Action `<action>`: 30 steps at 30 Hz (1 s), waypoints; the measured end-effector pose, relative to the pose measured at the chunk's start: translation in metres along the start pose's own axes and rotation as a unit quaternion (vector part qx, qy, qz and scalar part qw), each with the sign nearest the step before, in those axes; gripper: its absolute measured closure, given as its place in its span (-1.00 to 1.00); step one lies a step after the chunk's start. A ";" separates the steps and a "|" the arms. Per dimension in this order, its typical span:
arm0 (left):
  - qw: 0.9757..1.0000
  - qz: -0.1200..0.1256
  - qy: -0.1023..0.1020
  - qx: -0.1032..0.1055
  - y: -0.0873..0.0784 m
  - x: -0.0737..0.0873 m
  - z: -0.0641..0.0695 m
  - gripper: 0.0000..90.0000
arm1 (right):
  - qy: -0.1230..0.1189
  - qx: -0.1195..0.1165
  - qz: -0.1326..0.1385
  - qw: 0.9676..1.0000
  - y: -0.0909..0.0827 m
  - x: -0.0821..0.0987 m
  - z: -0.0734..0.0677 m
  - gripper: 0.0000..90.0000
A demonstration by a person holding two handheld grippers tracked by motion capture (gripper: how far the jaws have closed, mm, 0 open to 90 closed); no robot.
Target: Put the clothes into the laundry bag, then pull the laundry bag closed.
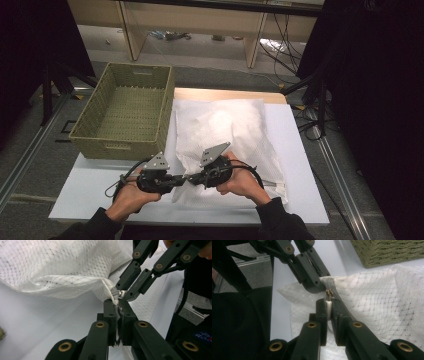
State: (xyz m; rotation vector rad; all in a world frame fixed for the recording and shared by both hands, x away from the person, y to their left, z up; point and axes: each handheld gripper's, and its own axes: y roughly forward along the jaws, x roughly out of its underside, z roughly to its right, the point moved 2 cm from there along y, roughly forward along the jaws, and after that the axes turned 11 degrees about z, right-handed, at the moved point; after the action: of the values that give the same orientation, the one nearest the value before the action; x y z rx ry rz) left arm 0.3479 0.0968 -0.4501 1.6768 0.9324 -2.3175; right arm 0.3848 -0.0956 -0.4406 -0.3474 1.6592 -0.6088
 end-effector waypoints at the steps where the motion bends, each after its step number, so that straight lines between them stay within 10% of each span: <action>1: 1.000 -0.008 -0.009 0.004 -0.001 0.000 0.001 0.90 | 0.002 -0.002 0.000 1.000 0.000 0.000 0.000 0.91; 11: 1.000 -0.005 -0.009 0.020 0.001 0.002 -0.002 0.79 | -0.019 0.005 -0.021 1.000 0.001 0.000 -0.003 0.95; 30: 0.999 0.001 0.030 -0.014 -0.002 -0.003 0.008 0.94 | -0.011 0.023 -0.029 0.999 -0.002 -0.005 -0.004 0.96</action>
State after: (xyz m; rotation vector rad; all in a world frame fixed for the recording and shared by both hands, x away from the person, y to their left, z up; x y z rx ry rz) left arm 0.3413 0.0935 -0.4454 1.7453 0.9684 -2.2531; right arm 0.3813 -0.0936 -0.4351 -0.3689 1.6167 -0.6843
